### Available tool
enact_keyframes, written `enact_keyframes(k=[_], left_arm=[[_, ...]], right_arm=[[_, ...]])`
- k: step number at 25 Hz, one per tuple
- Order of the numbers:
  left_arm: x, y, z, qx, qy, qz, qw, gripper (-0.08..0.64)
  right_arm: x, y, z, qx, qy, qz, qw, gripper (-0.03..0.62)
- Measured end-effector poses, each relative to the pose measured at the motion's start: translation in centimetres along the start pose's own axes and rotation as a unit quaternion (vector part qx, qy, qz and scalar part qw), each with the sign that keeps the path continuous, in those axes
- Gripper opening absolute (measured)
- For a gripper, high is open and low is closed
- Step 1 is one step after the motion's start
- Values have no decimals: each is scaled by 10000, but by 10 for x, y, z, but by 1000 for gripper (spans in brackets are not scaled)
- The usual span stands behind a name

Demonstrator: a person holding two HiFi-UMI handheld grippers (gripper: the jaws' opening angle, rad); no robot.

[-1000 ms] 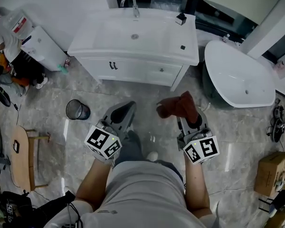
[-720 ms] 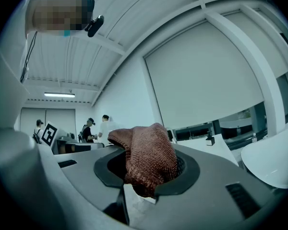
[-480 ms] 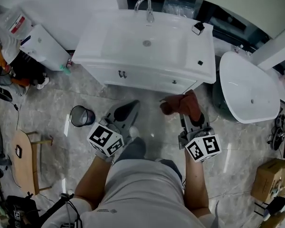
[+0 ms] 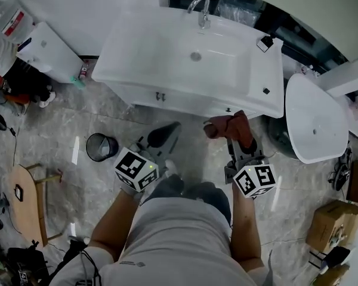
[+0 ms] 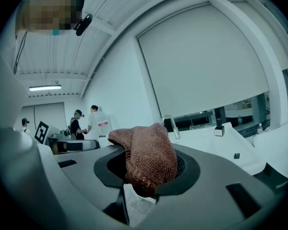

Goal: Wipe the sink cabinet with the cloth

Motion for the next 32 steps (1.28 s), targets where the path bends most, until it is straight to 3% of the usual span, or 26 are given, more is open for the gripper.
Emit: enact_keyframes(k=[13, 22, 28, 32], left_arm=[[-46, -46, 9, -246, 540, 498, 9970, 11], [-70, -103, -5, -419, 1293, 862, 9870, 11], [-66, -153, -24, -571, 1410, 1019, 9831, 11], [-52, -185, -30, -714, 1431, 1145, 9805, 11]], right_arm=[[13, -64, -71, -1064, 242, -424, 9931, 137], [76, -140, -106, -1865, 13, -456, 9814, 137], [123, -212, -131, -2380, -158, -459, 9700, 137], [155, -249, -144, -2481, -408, -790, 9646, 137]])
Point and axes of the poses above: the fingertips, and each gripper's own axes: z backward along the fingers, x to its right, y out of its top, the point moved 3 cm from there along z, backward along the fingers, and after that the axes turned 6 degrees about -z, right-handed, at the moved point
